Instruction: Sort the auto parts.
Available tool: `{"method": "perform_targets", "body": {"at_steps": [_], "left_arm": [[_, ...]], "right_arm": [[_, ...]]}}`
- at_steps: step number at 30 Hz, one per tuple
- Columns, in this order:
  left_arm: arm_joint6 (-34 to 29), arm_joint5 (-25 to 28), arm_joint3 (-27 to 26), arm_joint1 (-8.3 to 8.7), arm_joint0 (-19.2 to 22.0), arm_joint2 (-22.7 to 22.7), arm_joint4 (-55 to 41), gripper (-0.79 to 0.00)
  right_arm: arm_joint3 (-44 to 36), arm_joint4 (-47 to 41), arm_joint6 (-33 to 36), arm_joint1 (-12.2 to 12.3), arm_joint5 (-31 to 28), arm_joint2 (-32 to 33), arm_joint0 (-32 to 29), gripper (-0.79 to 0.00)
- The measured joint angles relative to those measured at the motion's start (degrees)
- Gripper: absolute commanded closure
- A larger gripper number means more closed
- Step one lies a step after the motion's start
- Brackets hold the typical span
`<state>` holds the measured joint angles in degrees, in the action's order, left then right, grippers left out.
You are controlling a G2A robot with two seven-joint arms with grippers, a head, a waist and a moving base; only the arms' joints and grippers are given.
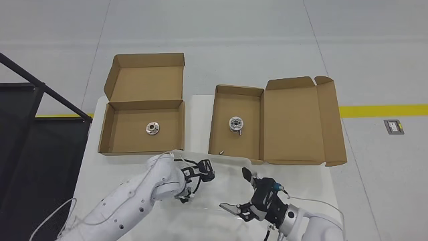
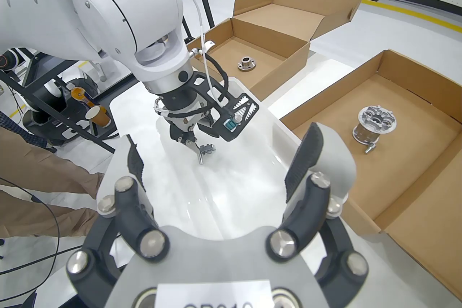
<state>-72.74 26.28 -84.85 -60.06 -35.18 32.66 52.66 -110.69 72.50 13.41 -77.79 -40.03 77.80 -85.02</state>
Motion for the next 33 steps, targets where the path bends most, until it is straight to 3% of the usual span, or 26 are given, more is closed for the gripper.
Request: {"method": "perform_targets", "body": {"at_steps": [10, 17, 21, 27, 33], "left_arm": [[1.4, 0.1, 3.4, -1.72, 1.0, -1.3, -0.6, -0.471], [1.6, 0.7, 5.6, -2.56, 1.4, -1.8, -0.9, -0.403], [1.5, 0.7, 6.6, -2.99, 1.5, -2.1, -1.1, -0.305], [1.1, 0.5, 6.9, -3.37, 1.5, -1.8, -1.3, 0.000], [1.2, 0.4, 4.4, -2.84, 1.2, 0.4, -1.7, 0.000]], "right_arm": [[0.0, 0.0, 0.0, 0.0, 0.0, 0.0, 0.0, -0.785], [0.0, 0.0, 0.0, 0.0, 0.0, 0.0, 0.0, -0.785], [0.0, 0.0, 0.0, 0.0, 0.0, 0.0, 0.0, -0.785], [0.0, 0.0, 0.0, 0.0, 0.0, 0.0, 0.0, -0.785], [0.0, 0.0, 0.0, 0.0, 0.0, 0.0, 0.0, -0.785]]}}
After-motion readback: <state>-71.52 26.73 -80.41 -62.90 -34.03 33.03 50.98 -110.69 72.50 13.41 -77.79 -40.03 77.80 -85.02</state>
